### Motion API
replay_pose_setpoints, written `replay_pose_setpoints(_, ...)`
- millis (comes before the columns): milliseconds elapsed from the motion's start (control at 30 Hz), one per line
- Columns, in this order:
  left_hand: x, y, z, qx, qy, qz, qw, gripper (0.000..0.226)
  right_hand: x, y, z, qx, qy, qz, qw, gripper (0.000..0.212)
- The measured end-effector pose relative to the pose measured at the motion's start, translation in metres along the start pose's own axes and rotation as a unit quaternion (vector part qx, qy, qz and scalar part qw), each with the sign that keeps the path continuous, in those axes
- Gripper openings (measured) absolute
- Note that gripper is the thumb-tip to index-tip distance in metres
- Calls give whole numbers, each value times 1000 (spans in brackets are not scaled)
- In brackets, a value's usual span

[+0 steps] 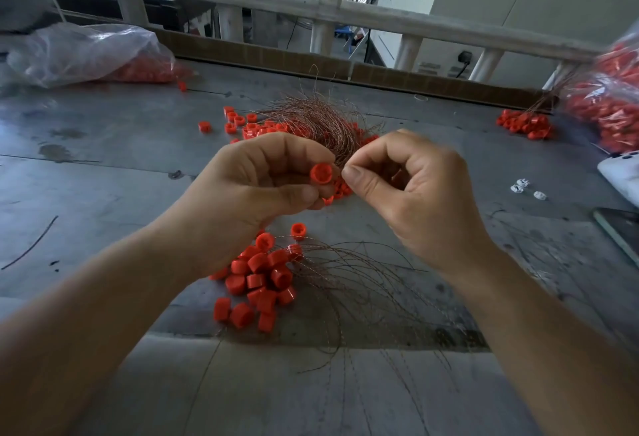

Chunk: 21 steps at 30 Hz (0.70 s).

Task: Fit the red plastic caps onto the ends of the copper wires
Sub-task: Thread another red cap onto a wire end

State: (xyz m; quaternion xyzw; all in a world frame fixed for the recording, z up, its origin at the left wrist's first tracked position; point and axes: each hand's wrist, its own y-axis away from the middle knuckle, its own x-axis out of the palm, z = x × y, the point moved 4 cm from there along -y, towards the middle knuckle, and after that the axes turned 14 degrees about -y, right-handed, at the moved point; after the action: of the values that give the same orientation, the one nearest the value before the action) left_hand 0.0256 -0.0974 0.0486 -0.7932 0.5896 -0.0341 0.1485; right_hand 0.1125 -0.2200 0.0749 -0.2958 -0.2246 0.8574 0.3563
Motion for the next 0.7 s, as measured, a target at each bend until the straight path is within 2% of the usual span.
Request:
replay_pose_setpoints(233,-1,-1,0,-11,43,6,999,28,-1,-1,-1,10,8,4,1000,9)
replay_pose_setpoints(700,-4,-1,3,-30,32,3,999,30,-3,0,0,0,26,-6,1000,9)
